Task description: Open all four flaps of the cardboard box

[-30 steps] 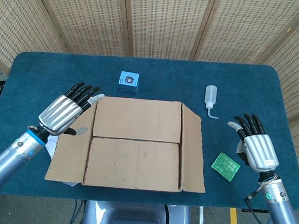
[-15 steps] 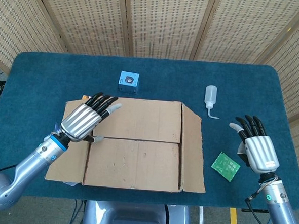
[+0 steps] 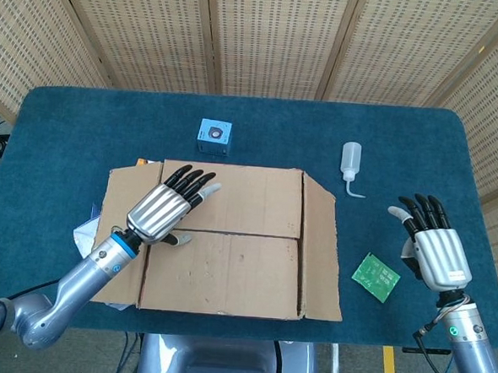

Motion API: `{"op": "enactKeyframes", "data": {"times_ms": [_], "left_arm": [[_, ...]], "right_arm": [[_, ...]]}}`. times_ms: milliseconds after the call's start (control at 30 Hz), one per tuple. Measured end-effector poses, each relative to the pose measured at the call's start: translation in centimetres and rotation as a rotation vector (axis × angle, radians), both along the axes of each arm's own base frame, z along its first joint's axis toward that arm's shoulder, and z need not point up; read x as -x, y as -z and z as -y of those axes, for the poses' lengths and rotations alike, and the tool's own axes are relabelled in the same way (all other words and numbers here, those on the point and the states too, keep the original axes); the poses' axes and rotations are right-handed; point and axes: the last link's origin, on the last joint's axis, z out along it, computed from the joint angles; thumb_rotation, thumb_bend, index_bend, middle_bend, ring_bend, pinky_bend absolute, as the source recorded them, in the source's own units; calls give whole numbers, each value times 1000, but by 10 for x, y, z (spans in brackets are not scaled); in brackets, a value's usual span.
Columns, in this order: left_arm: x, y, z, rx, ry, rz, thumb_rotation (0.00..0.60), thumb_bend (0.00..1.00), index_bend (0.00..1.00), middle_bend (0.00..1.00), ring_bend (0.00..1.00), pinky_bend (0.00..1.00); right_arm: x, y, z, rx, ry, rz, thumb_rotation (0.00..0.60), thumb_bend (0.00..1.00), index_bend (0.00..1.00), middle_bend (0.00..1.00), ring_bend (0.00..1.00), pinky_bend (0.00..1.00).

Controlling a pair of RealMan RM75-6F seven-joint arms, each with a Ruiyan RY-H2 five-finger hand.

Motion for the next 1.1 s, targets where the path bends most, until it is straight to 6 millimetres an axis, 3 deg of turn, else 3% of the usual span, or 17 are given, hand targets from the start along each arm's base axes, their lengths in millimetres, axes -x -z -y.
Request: {"op": "enactKeyframes", "data": {"times_ms": [333,1100], "left_arm": [[2,9,-7,-24,-27,5,549,163,0,0,0,0],[9,7,-15,-34,-64,-17,550,163,0,0,0,0]], "right_arm": [[2,-2,0,5,4,5,600,1000,204,132,0,0],[4,-6,0,25,9,12,600,1000,204,132,0,0]]}}
